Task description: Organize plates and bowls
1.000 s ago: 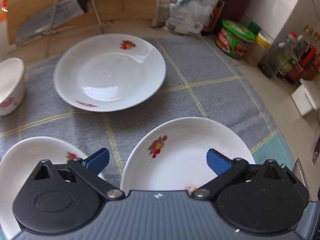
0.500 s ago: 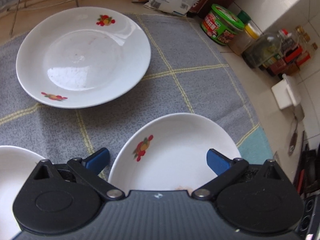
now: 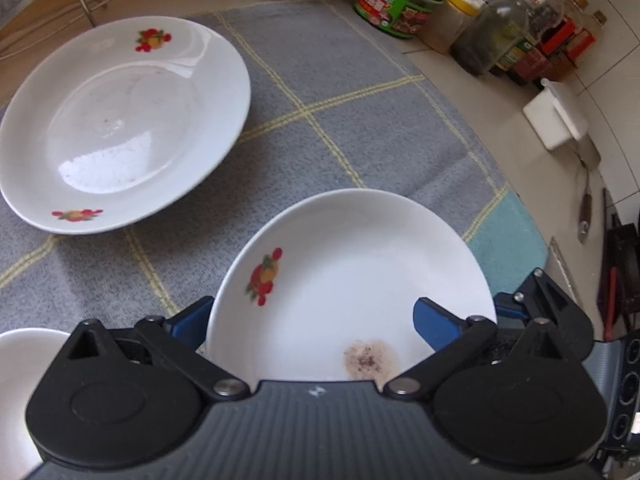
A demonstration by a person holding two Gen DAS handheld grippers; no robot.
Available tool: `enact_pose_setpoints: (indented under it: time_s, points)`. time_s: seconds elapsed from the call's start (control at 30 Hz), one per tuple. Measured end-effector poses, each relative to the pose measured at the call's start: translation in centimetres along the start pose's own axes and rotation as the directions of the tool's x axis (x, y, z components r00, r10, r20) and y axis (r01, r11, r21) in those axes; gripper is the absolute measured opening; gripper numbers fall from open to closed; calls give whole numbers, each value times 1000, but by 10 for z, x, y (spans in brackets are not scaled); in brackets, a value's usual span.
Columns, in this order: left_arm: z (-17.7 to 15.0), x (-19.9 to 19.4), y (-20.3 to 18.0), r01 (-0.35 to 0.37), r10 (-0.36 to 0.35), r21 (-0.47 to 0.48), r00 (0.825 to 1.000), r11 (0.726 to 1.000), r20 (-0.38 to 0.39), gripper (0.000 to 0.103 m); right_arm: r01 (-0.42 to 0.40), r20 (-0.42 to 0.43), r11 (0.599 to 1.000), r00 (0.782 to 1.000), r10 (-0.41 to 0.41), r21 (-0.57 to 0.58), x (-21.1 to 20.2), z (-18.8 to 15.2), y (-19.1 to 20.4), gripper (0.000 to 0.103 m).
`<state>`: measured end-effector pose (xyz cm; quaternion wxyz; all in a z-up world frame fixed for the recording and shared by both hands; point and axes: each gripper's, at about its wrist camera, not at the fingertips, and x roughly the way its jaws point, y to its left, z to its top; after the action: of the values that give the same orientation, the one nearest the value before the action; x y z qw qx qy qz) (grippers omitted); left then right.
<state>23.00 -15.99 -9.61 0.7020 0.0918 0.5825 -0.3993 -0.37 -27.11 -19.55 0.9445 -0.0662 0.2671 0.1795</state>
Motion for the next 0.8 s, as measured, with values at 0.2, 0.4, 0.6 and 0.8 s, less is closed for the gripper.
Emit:
enact_pose_setpoints:
  time_s: [0.2,0.4,0.6,0.8]
  points:
    - [4,-4,11,58,-59,-31,998,998,-34,94,-16,5,1000,1000,16,-20,0,1,-1,103]
    - [10,-1,10,68,-68,-11,996,998,-58,91,-39,3,998,999,39,-40,3,4,-2,103]
    - [13,1,11,86,-86,-7,993,996,-78,92,-53,-7,998,999,53,-35,6,6,-3,103]
    - [13,1,8,81,-80,14,993,997,-86,92,-49,-27,998,998,49,-33,8,10,-2,103]
